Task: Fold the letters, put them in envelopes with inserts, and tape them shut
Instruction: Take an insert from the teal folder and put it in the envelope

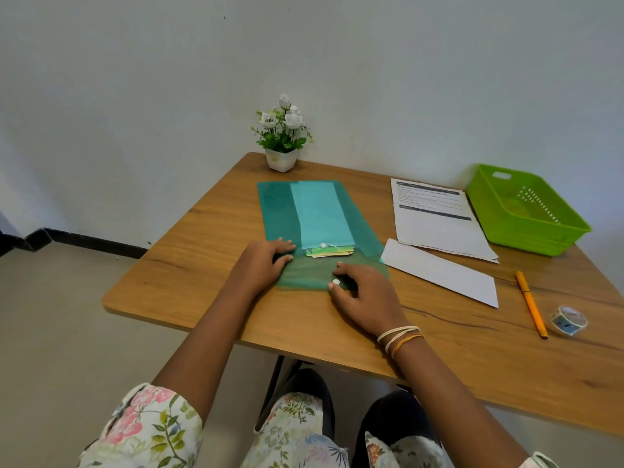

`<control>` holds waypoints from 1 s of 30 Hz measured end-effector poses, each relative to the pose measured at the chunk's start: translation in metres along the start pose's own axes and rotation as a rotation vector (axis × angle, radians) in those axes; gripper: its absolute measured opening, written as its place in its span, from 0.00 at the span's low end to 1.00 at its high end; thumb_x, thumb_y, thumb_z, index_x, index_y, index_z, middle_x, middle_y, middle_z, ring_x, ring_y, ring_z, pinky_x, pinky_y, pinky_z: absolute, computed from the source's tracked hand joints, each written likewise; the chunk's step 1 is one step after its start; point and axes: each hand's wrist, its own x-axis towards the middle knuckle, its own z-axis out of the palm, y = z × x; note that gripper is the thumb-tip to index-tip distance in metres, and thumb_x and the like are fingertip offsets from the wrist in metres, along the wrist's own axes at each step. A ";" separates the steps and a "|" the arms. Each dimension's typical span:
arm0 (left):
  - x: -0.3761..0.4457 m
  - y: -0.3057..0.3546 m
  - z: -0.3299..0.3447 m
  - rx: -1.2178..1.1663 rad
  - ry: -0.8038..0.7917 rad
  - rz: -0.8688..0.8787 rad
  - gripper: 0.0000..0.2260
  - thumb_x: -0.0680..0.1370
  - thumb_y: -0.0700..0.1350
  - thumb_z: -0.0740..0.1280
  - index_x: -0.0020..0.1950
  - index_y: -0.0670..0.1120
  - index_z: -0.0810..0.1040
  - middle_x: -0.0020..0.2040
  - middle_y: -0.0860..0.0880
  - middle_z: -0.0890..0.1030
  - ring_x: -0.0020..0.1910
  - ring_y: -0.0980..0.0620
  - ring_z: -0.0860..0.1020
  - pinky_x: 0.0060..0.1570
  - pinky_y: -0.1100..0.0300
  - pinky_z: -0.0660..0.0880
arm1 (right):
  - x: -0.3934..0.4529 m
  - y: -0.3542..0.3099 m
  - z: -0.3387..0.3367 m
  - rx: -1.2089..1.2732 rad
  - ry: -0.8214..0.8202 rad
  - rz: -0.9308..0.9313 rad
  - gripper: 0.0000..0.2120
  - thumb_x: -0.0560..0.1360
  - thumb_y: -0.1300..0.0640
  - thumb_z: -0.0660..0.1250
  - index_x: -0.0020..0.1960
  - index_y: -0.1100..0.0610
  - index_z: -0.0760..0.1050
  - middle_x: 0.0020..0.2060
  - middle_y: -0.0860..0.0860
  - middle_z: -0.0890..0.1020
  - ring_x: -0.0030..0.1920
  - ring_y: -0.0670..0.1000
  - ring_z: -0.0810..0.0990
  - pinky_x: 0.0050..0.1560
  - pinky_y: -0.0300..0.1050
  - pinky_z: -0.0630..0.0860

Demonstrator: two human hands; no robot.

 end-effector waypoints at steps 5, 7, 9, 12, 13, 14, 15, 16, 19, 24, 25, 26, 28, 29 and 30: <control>-0.002 0.008 0.007 0.100 0.270 0.090 0.08 0.76 0.41 0.69 0.52 0.41 0.84 0.48 0.43 0.85 0.47 0.43 0.83 0.48 0.52 0.79 | 0.002 -0.003 -0.001 -0.050 0.016 -0.014 0.16 0.74 0.44 0.64 0.57 0.50 0.78 0.51 0.47 0.82 0.50 0.48 0.78 0.48 0.42 0.74; 0.000 0.013 0.006 0.046 0.364 0.054 0.07 0.76 0.41 0.69 0.51 0.41 0.84 0.47 0.44 0.85 0.46 0.45 0.83 0.46 0.55 0.78 | 0.005 -0.005 -0.001 -0.079 0.030 -0.012 0.13 0.75 0.44 0.62 0.52 0.51 0.79 0.46 0.47 0.82 0.47 0.49 0.78 0.43 0.42 0.72; 0.002 0.014 0.005 -0.017 0.420 0.019 0.06 0.75 0.41 0.70 0.50 0.42 0.85 0.46 0.46 0.85 0.45 0.48 0.83 0.46 0.59 0.76 | 0.013 -0.010 0.001 -0.138 0.039 0.002 0.14 0.76 0.44 0.60 0.51 0.51 0.78 0.44 0.49 0.82 0.45 0.51 0.79 0.42 0.44 0.74; 0.001 0.014 0.006 -0.030 0.431 0.049 0.06 0.75 0.41 0.71 0.49 0.42 0.85 0.45 0.47 0.86 0.43 0.50 0.83 0.45 0.60 0.77 | 0.028 -0.019 0.002 -0.235 0.025 0.034 0.15 0.77 0.47 0.59 0.58 0.53 0.75 0.47 0.52 0.82 0.48 0.55 0.79 0.45 0.49 0.76; 0.001 0.013 0.006 -0.024 0.425 0.070 0.06 0.75 0.41 0.71 0.49 0.42 0.85 0.45 0.47 0.86 0.43 0.49 0.83 0.45 0.59 0.78 | 0.033 -0.021 0.003 -0.251 0.011 0.029 0.15 0.78 0.50 0.59 0.60 0.55 0.74 0.49 0.53 0.81 0.50 0.55 0.78 0.47 0.50 0.76; 0.000 0.013 0.007 -0.016 0.416 0.094 0.06 0.75 0.41 0.71 0.49 0.42 0.85 0.46 0.47 0.86 0.43 0.49 0.84 0.44 0.57 0.79 | 0.038 -0.023 0.004 -0.254 0.005 0.006 0.14 0.78 0.52 0.59 0.61 0.56 0.73 0.50 0.54 0.79 0.52 0.56 0.77 0.50 0.50 0.75; 0.000 0.012 0.007 -0.011 0.408 0.116 0.06 0.75 0.41 0.71 0.49 0.42 0.85 0.46 0.46 0.86 0.44 0.49 0.84 0.44 0.55 0.79 | 0.042 -0.024 0.006 -0.250 0.007 -0.027 0.14 0.77 0.55 0.60 0.61 0.57 0.73 0.52 0.55 0.78 0.54 0.56 0.75 0.53 0.50 0.74; 0.000 0.012 0.007 -0.008 0.403 0.135 0.06 0.75 0.41 0.71 0.49 0.41 0.85 0.46 0.46 0.85 0.44 0.49 0.84 0.44 0.55 0.79 | 0.046 -0.024 0.008 -0.238 0.008 -0.059 0.15 0.77 0.58 0.60 0.62 0.59 0.73 0.54 0.56 0.76 0.56 0.56 0.74 0.55 0.49 0.73; 0.000 0.012 0.006 -0.013 0.418 0.170 0.07 0.75 0.42 0.69 0.49 0.41 0.84 0.46 0.46 0.85 0.44 0.49 0.84 0.44 0.55 0.79 | 0.058 -0.024 0.012 -0.205 -0.059 -0.104 0.21 0.76 0.59 0.60 0.68 0.60 0.69 0.64 0.56 0.73 0.65 0.55 0.70 0.66 0.47 0.66; -0.001 0.013 0.005 -0.026 0.456 0.176 0.08 0.75 0.43 0.68 0.50 0.41 0.84 0.46 0.46 0.85 0.43 0.49 0.84 0.43 0.55 0.78 | 0.073 -0.024 0.011 -0.324 -0.256 -0.110 0.24 0.77 0.59 0.56 0.72 0.60 0.64 0.72 0.57 0.67 0.72 0.57 0.62 0.69 0.50 0.62; -0.001 0.014 0.005 -0.024 0.458 0.176 0.08 0.75 0.43 0.68 0.50 0.41 0.84 0.46 0.46 0.85 0.43 0.49 0.84 0.43 0.55 0.79 | 0.076 -0.023 0.013 -0.345 -0.279 -0.102 0.23 0.77 0.60 0.56 0.72 0.60 0.63 0.71 0.58 0.67 0.72 0.57 0.63 0.69 0.50 0.63; -0.002 0.014 0.005 -0.025 0.459 0.176 0.08 0.75 0.43 0.68 0.50 0.41 0.84 0.46 0.46 0.85 0.44 0.49 0.84 0.43 0.55 0.79 | 0.077 -0.022 0.013 -0.357 -0.288 -0.092 0.23 0.77 0.61 0.55 0.72 0.60 0.64 0.70 0.58 0.69 0.71 0.58 0.65 0.67 0.50 0.65; -0.002 0.013 0.005 -0.023 0.461 0.174 0.08 0.75 0.43 0.69 0.50 0.42 0.84 0.46 0.46 0.85 0.44 0.49 0.84 0.43 0.56 0.79 | 0.079 -0.022 0.015 -0.373 -0.260 -0.074 0.21 0.78 0.61 0.55 0.70 0.58 0.66 0.67 0.58 0.73 0.66 0.59 0.71 0.62 0.50 0.68; -0.002 0.013 0.005 -0.018 0.460 0.172 0.07 0.75 0.42 0.69 0.50 0.42 0.84 0.46 0.46 0.85 0.44 0.49 0.84 0.43 0.56 0.79 | 0.079 -0.023 0.016 -0.401 -0.218 -0.076 0.19 0.78 0.61 0.55 0.68 0.57 0.69 0.63 0.57 0.76 0.62 0.59 0.74 0.57 0.50 0.72; -0.002 0.013 0.006 -0.011 0.458 0.168 0.07 0.75 0.42 0.69 0.50 0.42 0.84 0.46 0.46 0.85 0.44 0.49 0.84 0.43 0.56 0.79 | 0.079 -0.024 0.016 -0.450 -0.163 -0.086 0.16 0.78 0.60 0.55 0.63 0.56 0.72 0.57 0.57 0.80 0.57 0.60 0.77 0.51 0.49 0.74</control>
